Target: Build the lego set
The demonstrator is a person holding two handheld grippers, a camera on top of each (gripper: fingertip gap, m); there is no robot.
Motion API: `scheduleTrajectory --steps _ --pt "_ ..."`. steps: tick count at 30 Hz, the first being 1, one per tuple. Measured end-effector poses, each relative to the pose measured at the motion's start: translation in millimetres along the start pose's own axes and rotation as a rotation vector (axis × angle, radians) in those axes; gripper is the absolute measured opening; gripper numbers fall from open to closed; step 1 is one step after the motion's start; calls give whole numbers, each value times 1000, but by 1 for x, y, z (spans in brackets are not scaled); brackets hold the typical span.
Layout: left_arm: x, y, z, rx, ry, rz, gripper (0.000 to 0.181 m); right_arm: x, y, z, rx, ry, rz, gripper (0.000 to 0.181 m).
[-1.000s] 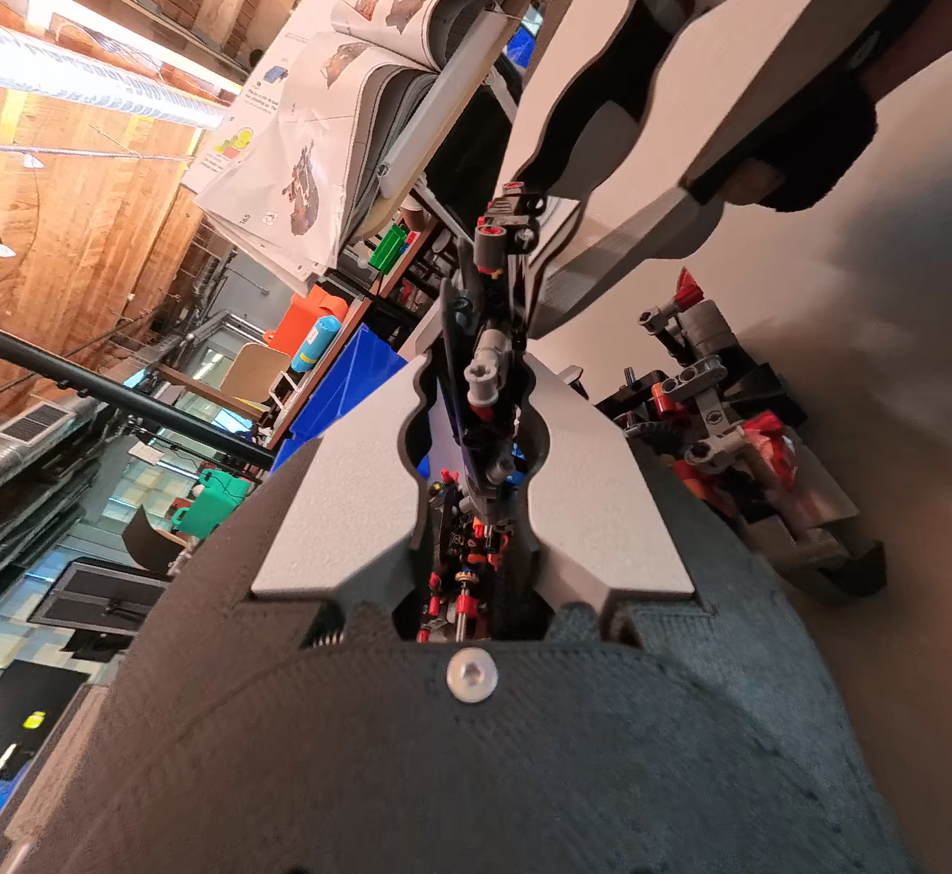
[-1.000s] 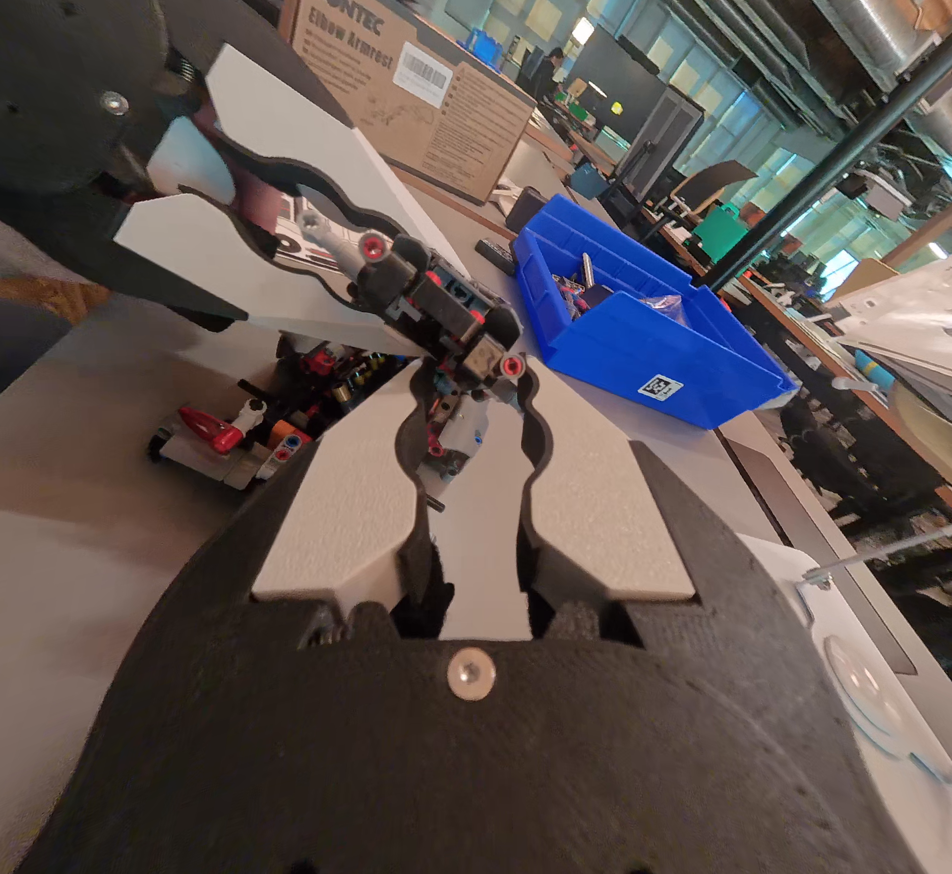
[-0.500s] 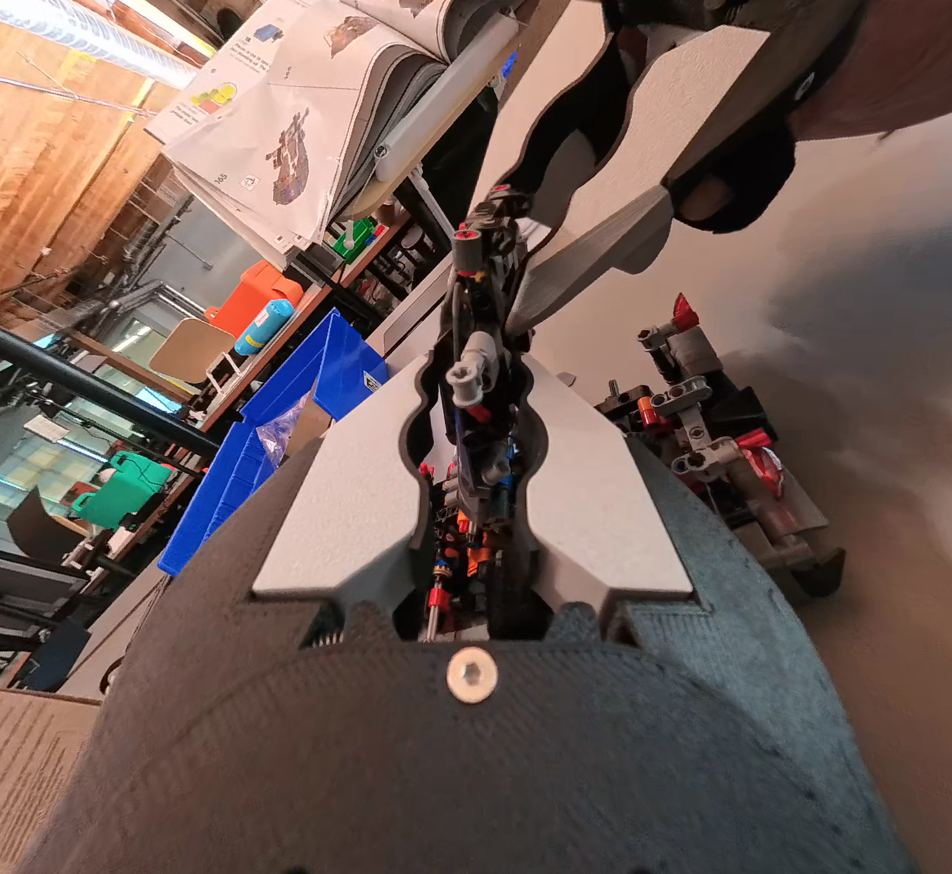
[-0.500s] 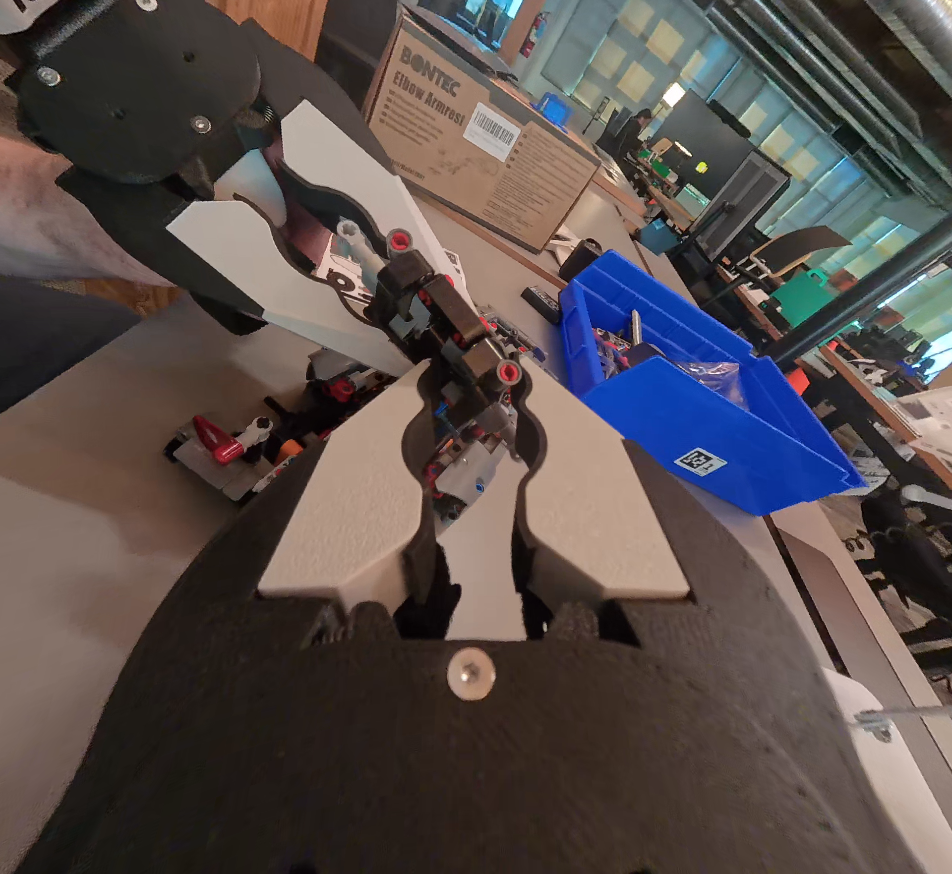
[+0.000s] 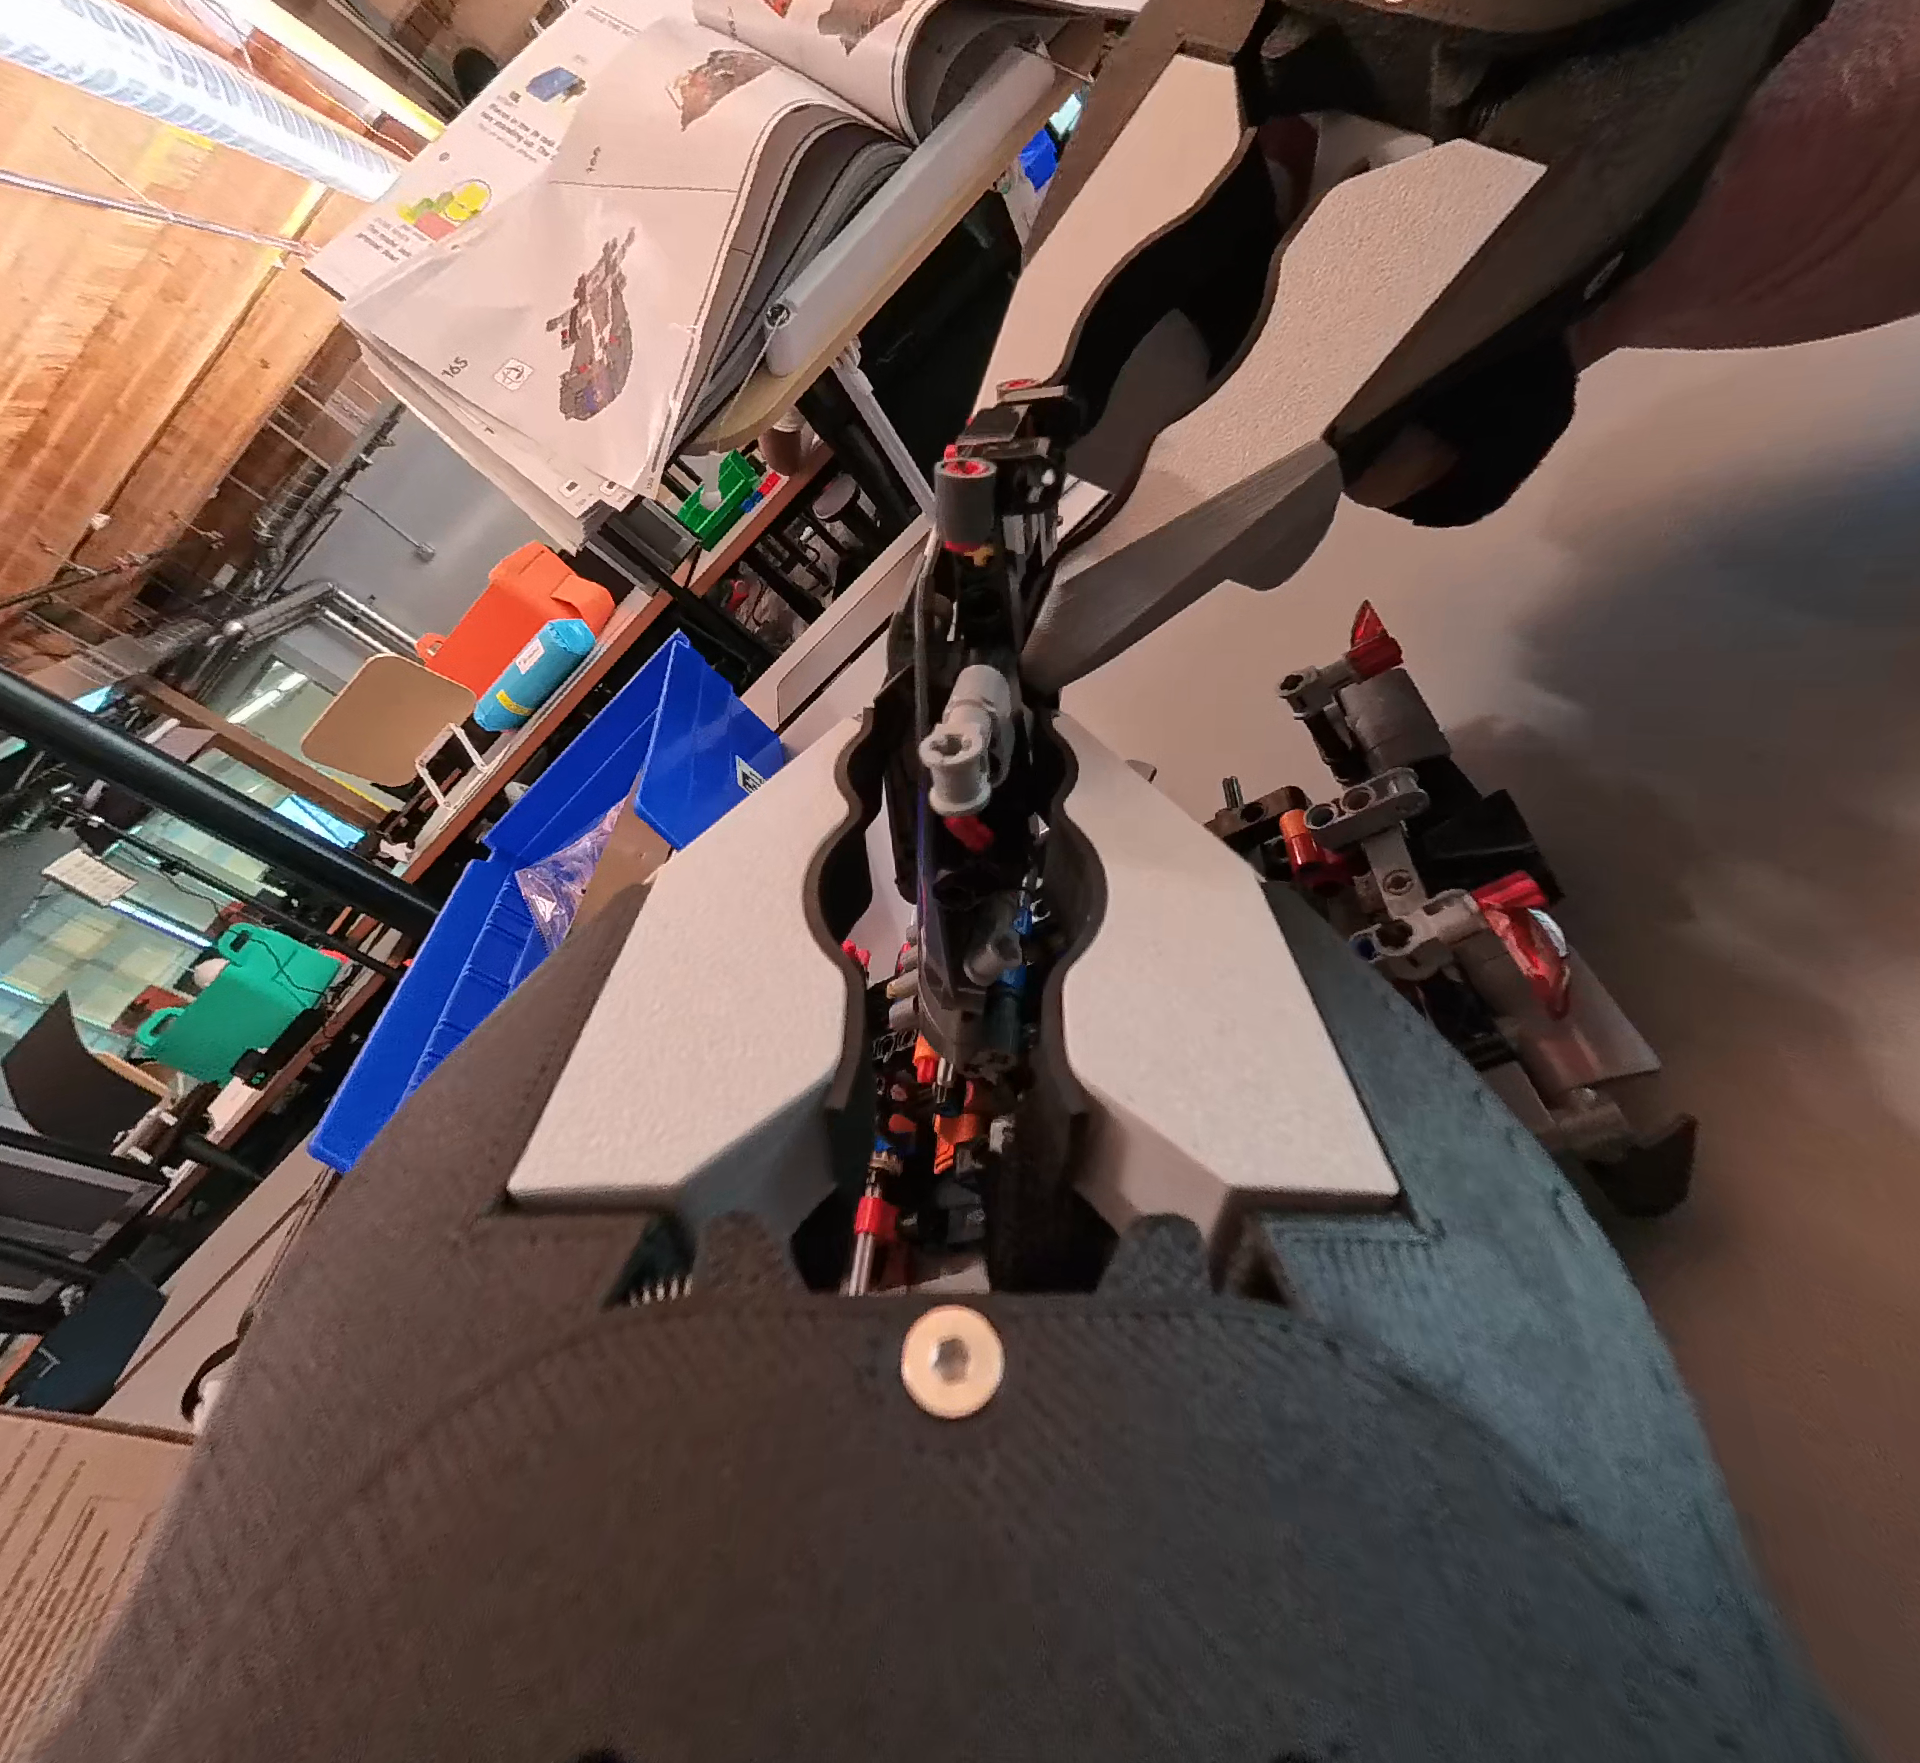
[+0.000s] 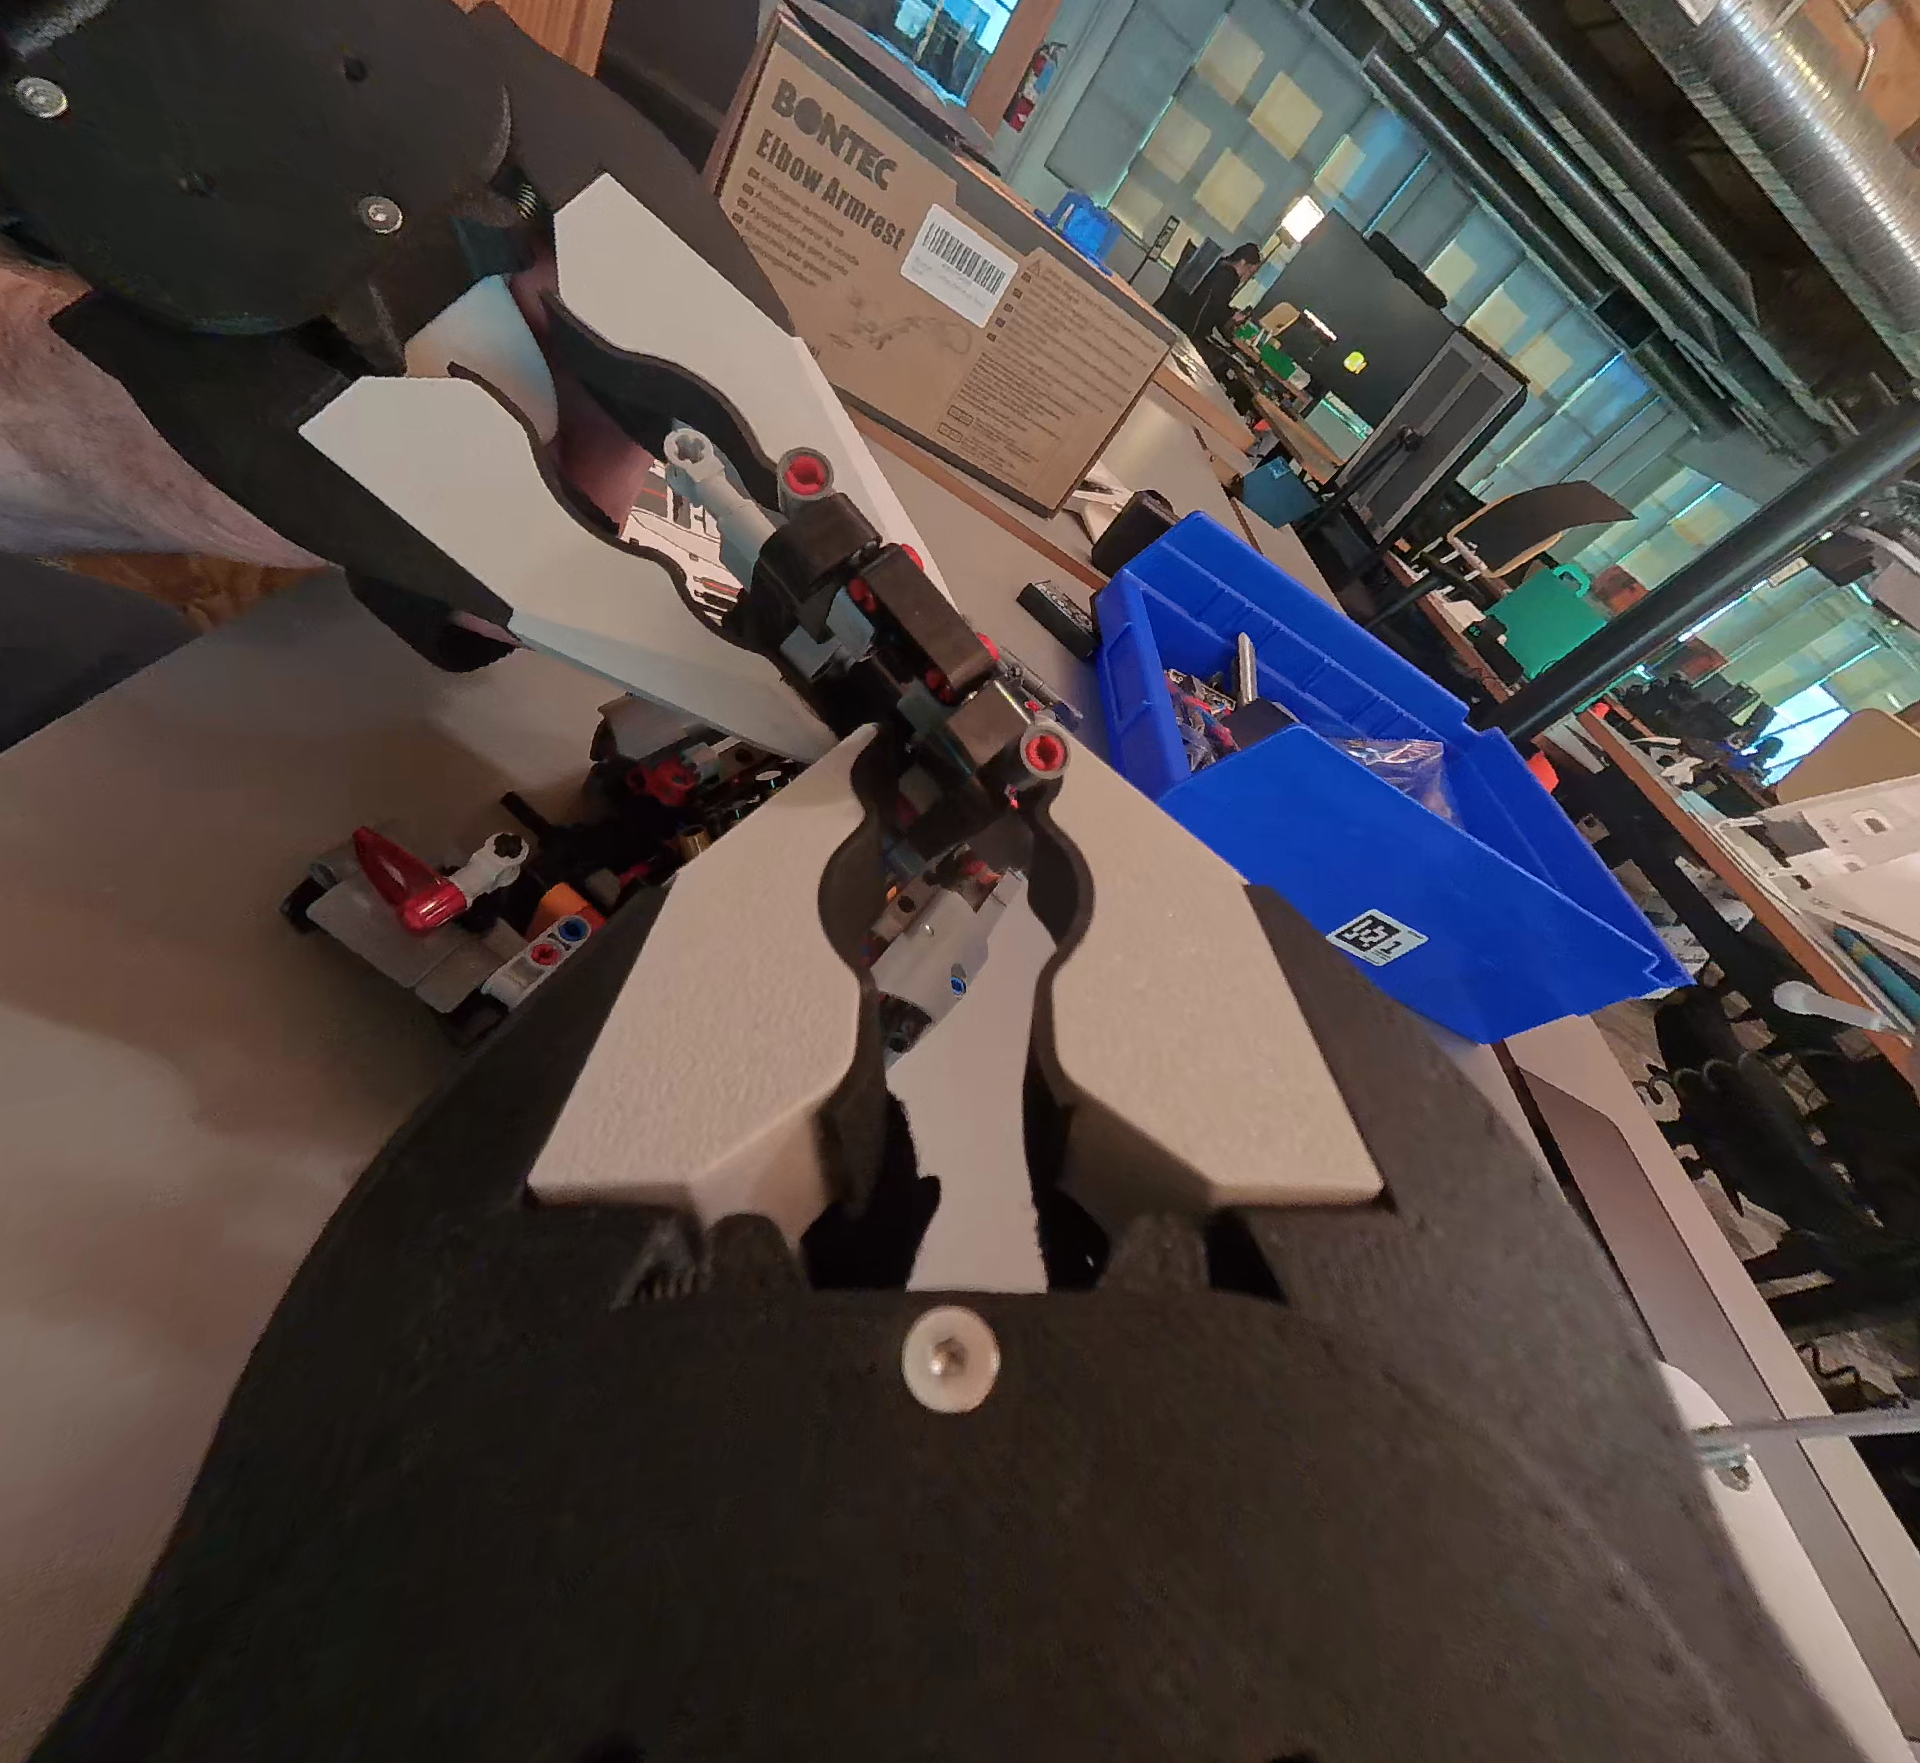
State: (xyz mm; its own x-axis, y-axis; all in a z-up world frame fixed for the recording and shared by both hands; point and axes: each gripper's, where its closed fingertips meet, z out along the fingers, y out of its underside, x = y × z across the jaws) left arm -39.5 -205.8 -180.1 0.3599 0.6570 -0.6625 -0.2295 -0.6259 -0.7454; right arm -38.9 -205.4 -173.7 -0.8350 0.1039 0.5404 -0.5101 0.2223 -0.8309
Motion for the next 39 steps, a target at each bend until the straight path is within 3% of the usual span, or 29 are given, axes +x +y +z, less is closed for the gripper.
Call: scheduleTrajectory --steps 11,21,39 --pt "1 1 1 11 2 15 29 -1 3 0 -7 -10 -7 21" --pt "6 1 2 -3 29 2 46 -2 5 3 -16 5 -18 21" --pt "3 5 2 -27 34 4 39 -1 9 7 -38 22 -5 25"
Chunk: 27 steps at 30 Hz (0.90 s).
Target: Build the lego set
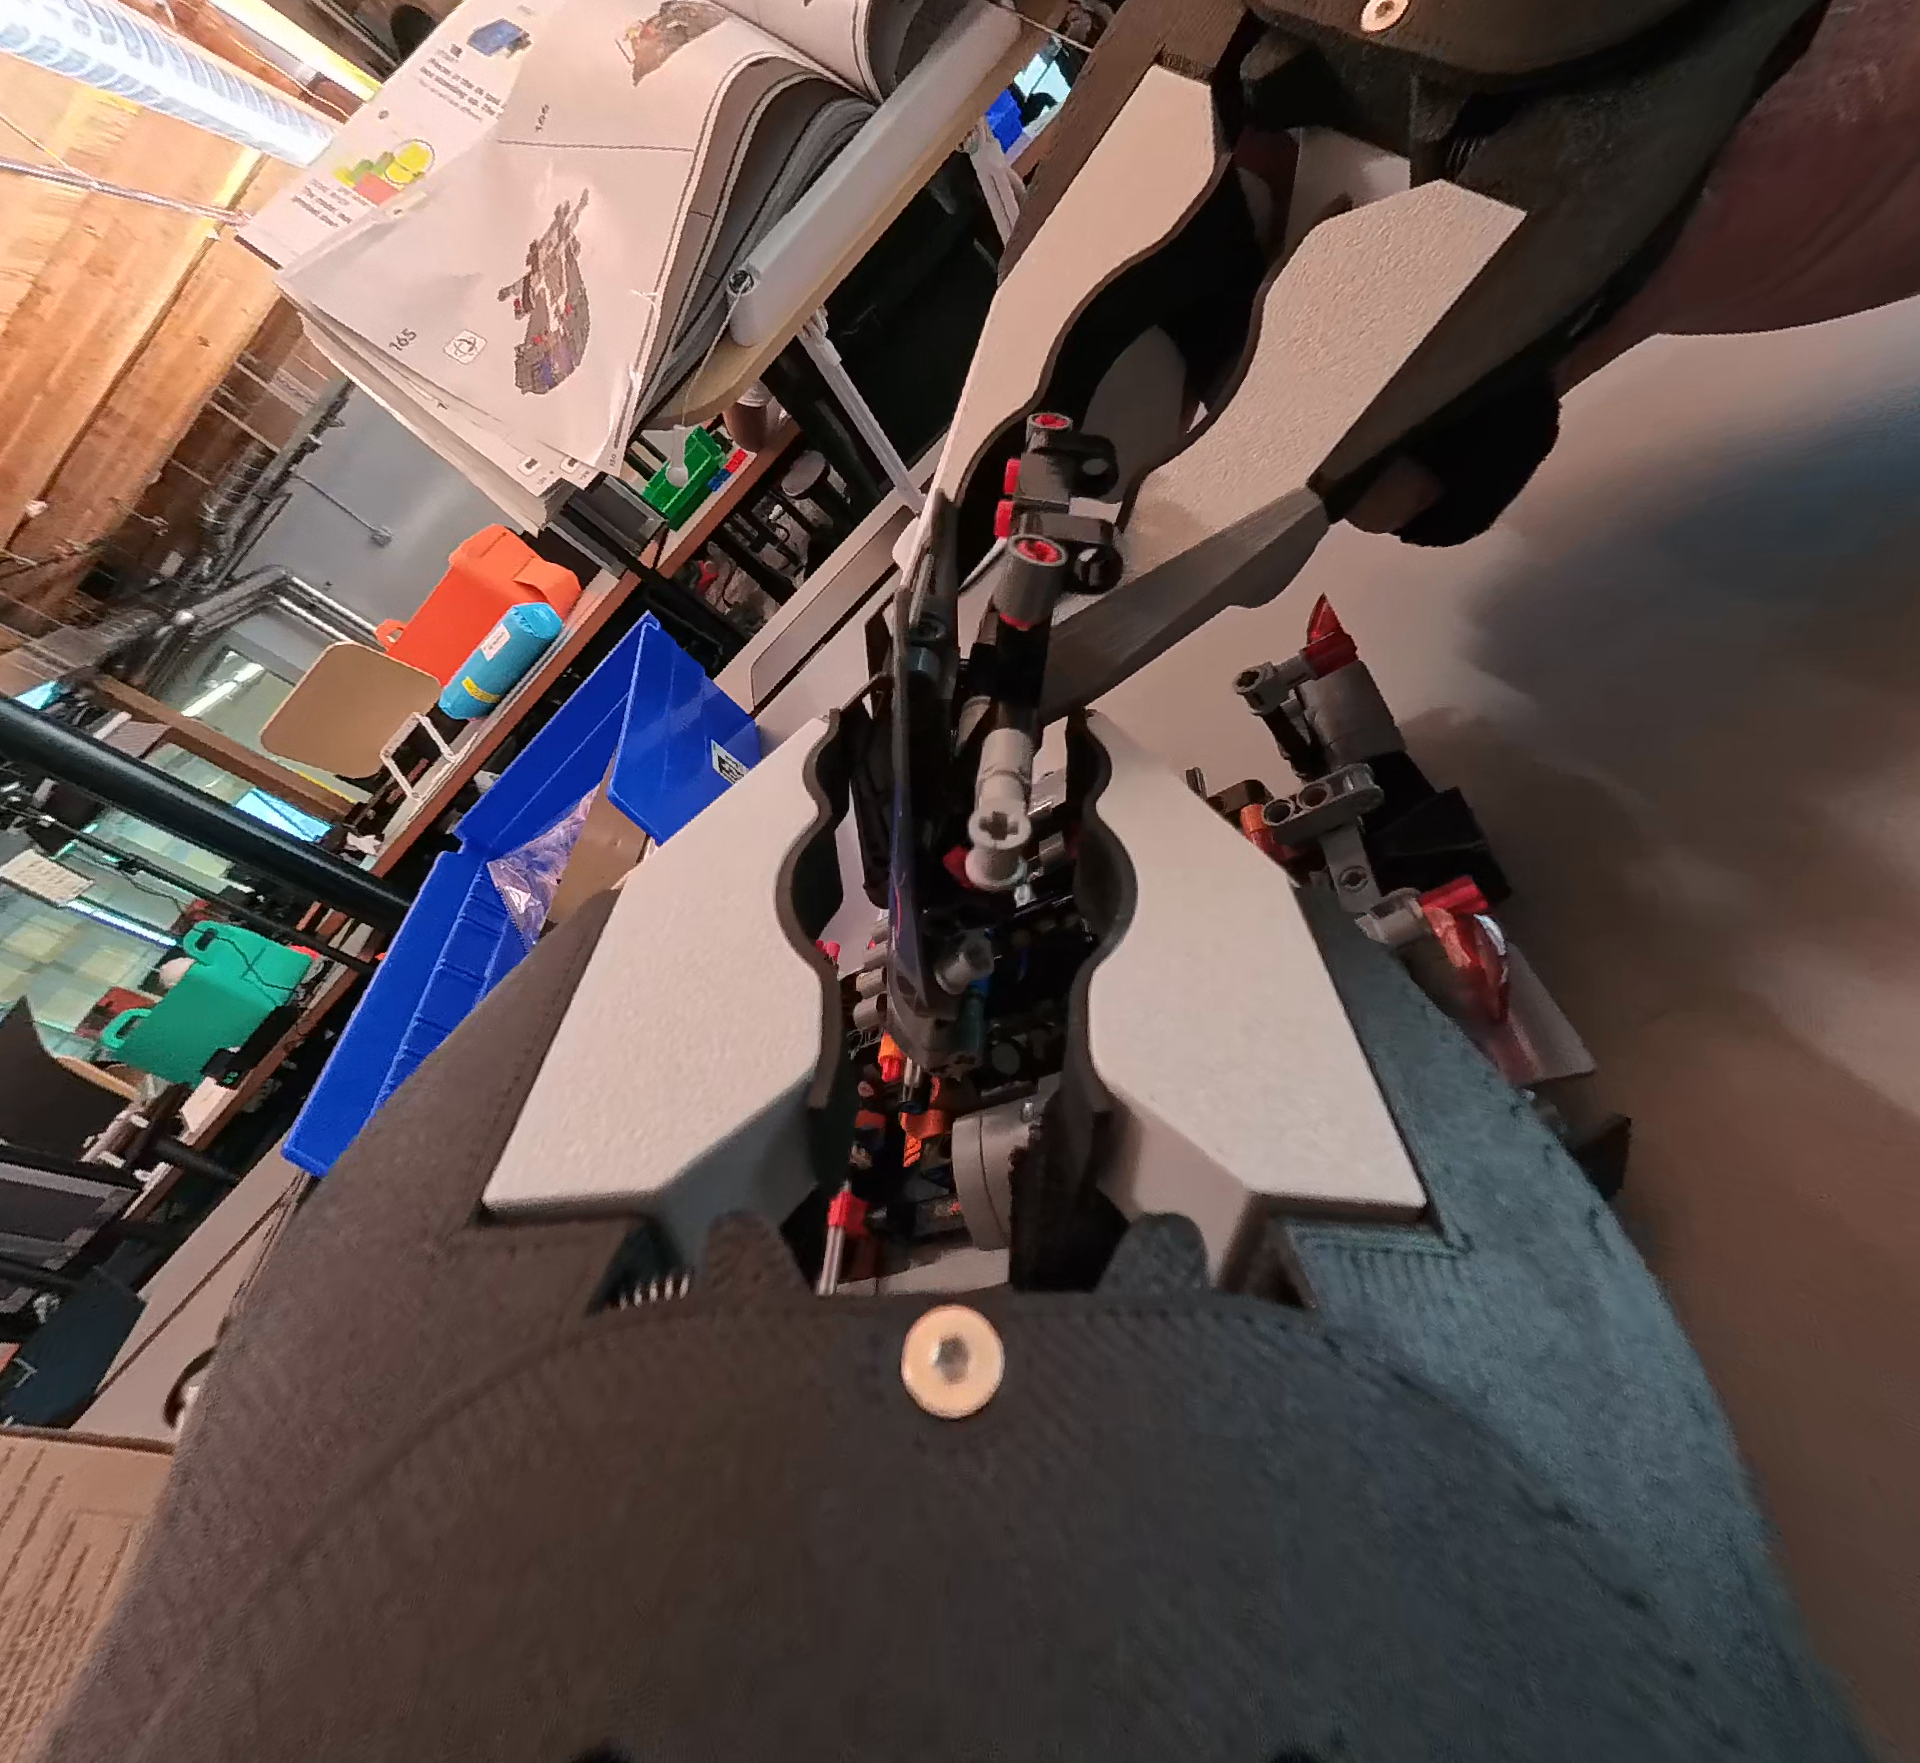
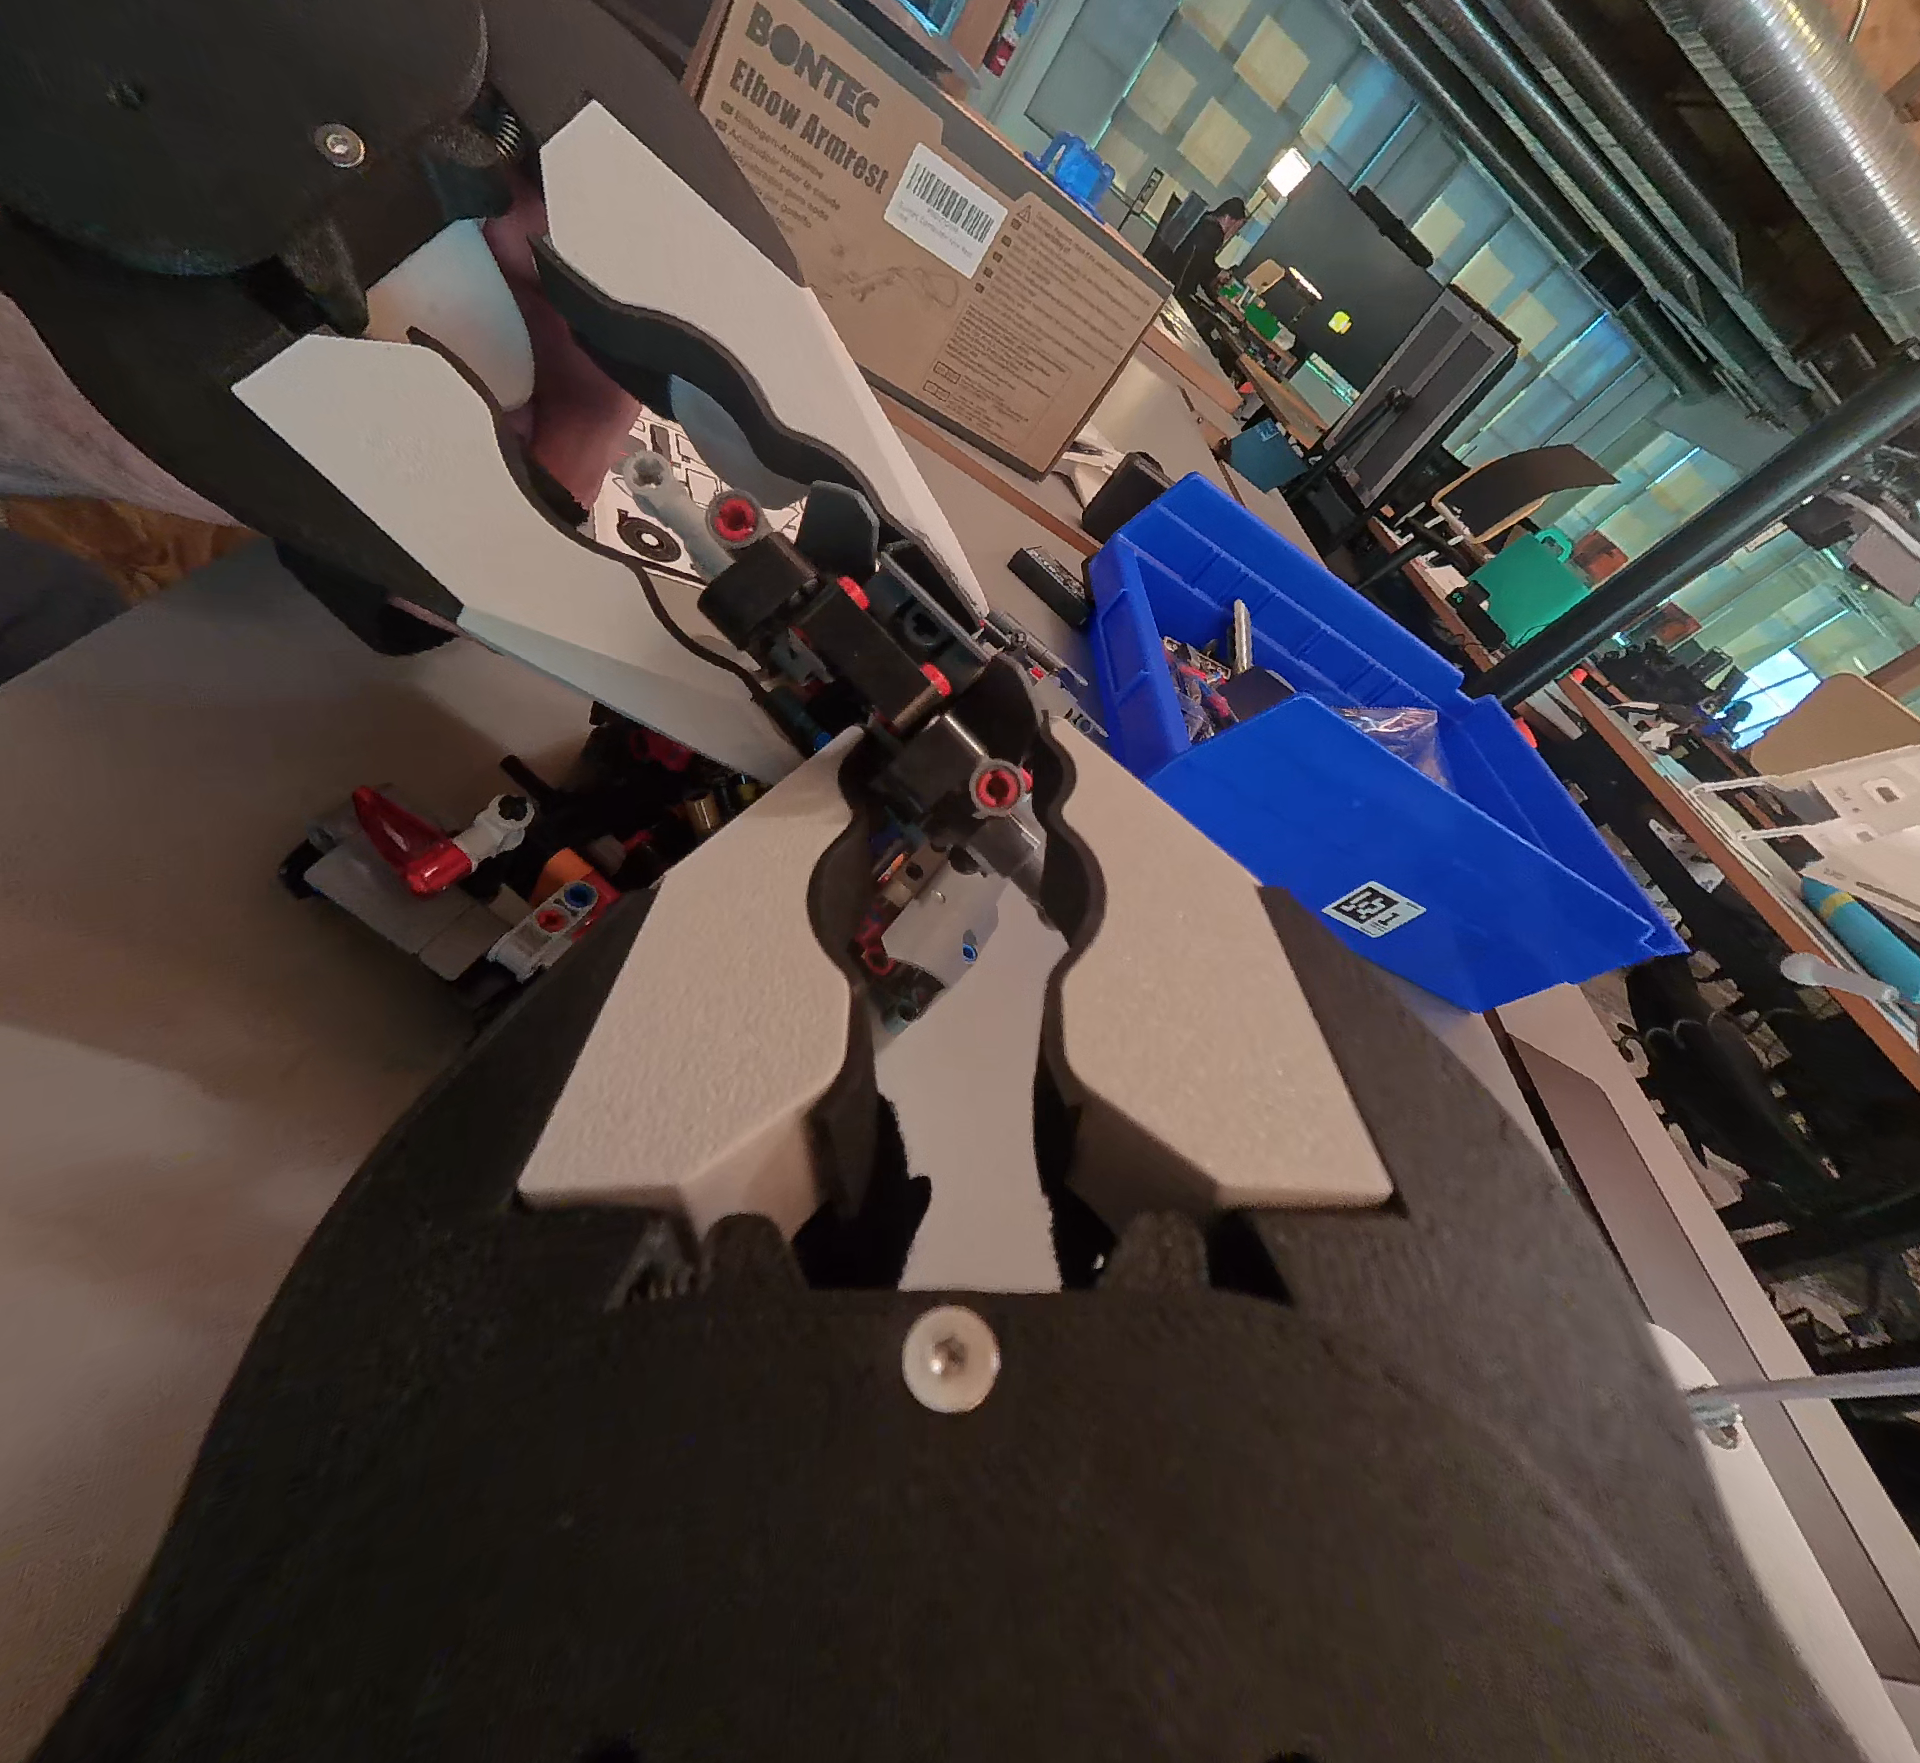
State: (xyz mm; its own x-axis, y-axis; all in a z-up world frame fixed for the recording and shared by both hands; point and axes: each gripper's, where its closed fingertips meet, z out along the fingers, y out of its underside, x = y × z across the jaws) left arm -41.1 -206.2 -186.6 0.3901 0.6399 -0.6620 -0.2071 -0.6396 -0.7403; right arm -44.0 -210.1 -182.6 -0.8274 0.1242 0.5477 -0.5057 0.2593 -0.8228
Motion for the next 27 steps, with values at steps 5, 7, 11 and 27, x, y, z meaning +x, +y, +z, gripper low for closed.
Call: scheduleTrajectory --steps 5,7,11,27 --pt "-1 1 0 -3 -6 13 36 1 0 1 1 9 6 25" --pt "-2 1 -1 -3 -12 22 33 1 -1 1 2 12 8 24" --pt "-3 1 -2 -4 -17 37 30 1 -2 1 4 19 8 24" --pt "-3 0 -4 34 38 10 28 0 -6 2 7 22 -2 23"
